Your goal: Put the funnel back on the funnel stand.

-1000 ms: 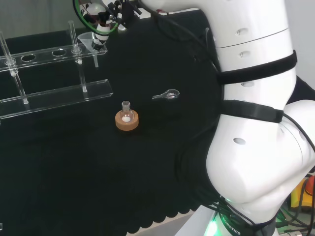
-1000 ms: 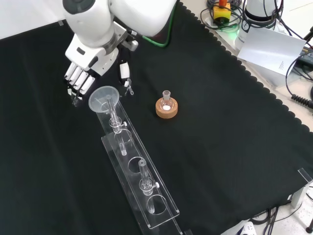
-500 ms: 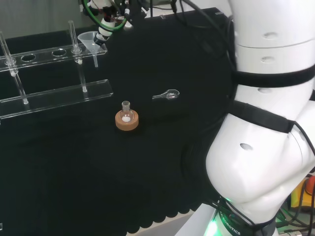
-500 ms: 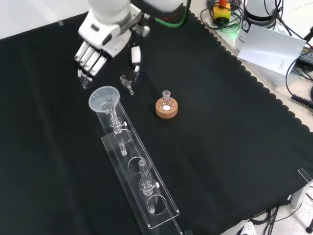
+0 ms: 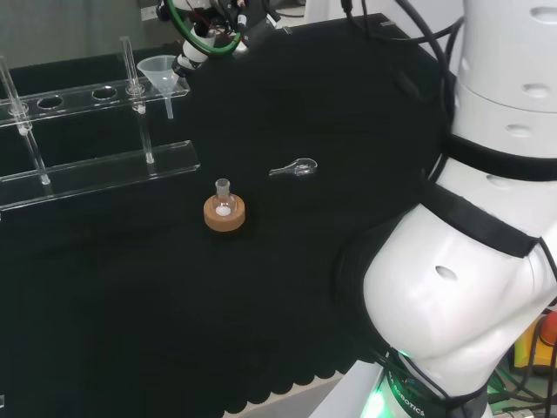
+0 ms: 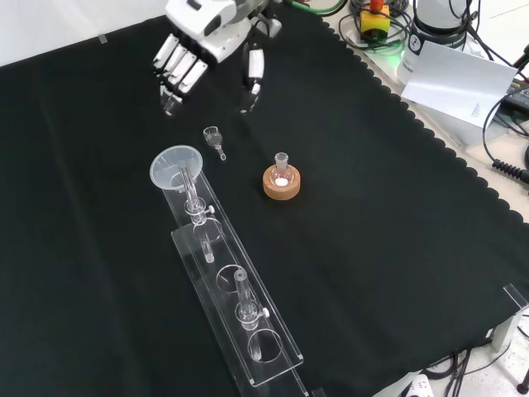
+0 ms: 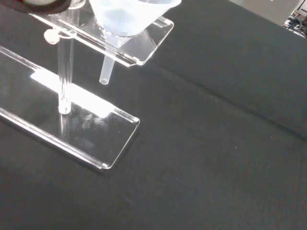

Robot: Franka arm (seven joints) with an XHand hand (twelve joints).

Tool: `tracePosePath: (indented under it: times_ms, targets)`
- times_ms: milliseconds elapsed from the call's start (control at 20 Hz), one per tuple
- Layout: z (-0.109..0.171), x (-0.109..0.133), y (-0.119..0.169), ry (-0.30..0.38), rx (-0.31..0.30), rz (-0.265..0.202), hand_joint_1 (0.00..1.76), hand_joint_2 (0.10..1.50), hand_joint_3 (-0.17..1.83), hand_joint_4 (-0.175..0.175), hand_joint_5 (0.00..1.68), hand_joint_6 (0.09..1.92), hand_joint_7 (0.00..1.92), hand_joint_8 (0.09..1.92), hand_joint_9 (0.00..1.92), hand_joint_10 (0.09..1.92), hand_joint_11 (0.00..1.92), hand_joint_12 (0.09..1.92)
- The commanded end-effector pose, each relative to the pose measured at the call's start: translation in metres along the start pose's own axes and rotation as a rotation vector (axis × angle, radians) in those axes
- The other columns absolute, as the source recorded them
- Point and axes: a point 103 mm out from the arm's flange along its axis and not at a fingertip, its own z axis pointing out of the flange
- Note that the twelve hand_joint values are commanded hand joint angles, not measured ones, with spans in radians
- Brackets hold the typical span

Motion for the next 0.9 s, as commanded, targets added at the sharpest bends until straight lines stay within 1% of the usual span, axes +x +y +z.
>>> tracePosePath:
  times_ms: [50,200,500,600,700,900]
  targets:
    - [-0.003,0.007,-0.03,0.031,-0.047,0.054,0.66,0.72,0.38,-0.06,0.37,0.09,0.36,0.69,0.54,0.65,0.39,1.33]
    - [-0.003,0.008,-0.038,0.037,-0.045,0.061,0.66,0.72,0.38,-0.061,0.38,0.09,0.38,0.69,0.56,0.65,0.4,1.33]
    - [-0.003,0.009,-0.045,0.042,-0.063,0.06,0.67,0.73,0.39,-0.061,0.39,0.09,0.4,0.69,0.59,0.64,0.41,1.33]
    - [0.001,0.011,-0.056,0.045,-0.069,0.066,0.67,0.73,0.39,-0.062,0.39,0.09,0.4,0.69,0.6,0.64,0.42,1.32]
    - [0.005,0.011,-0.065,0.053,-0.058,0.074,0.67,0.73,0.4,-0.062,0.4,0.09,0.41,0.69,0.62,0.62,0.42,1.32]
    - [0.007,0.011,-0.074,0.062,-0.04,0.093,0.67,0.73,0.4,-0.062,0.4,0.09,0.41,0.69,0.63,0.61,0.43,1.31]
